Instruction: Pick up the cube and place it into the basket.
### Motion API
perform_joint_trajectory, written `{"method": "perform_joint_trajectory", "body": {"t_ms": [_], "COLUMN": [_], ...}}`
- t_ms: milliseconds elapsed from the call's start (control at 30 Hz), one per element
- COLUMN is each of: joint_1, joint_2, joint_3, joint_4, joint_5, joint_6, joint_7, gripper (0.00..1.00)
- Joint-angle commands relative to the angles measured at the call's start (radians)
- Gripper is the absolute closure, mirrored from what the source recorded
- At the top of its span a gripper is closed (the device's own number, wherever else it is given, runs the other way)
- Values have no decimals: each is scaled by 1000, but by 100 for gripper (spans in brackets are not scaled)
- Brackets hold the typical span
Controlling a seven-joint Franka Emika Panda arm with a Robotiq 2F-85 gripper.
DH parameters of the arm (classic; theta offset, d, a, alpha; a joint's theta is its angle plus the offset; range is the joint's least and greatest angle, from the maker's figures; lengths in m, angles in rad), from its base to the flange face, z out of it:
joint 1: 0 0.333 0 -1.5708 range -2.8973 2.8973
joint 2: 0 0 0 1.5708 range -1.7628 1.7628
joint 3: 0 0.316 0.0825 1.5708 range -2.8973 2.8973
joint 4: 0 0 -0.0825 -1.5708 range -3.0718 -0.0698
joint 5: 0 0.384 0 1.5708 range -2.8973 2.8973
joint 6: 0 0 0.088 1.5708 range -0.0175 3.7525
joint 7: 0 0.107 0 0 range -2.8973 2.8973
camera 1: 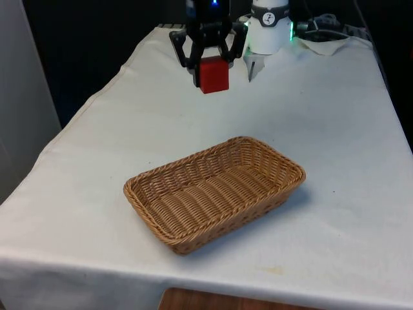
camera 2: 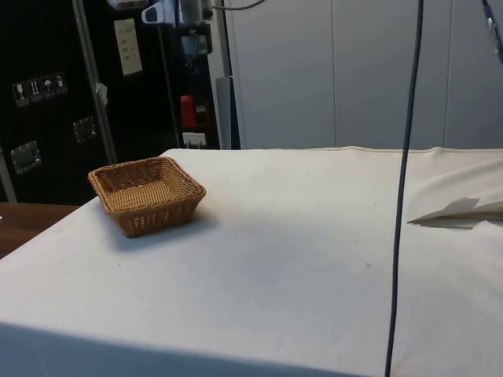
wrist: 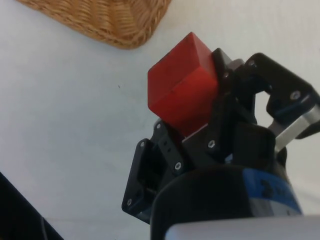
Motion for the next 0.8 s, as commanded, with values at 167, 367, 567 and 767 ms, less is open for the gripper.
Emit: {"method": "perform_joint_trajectory", "body": {"t_ms": [167,367,567,767], "joint_1": [-7,-3,-9,-8], "joint_2": [52,84,134,153], "joint_3": [6,0,6,4], "joint_4": [72,111,184,210], "joint_5": [29,37,58,58], "joint_6": [-32,-32,-62,-68], "joint_7": [-24,-30,-46,-46], "gripper": [100,100,100,100]}}
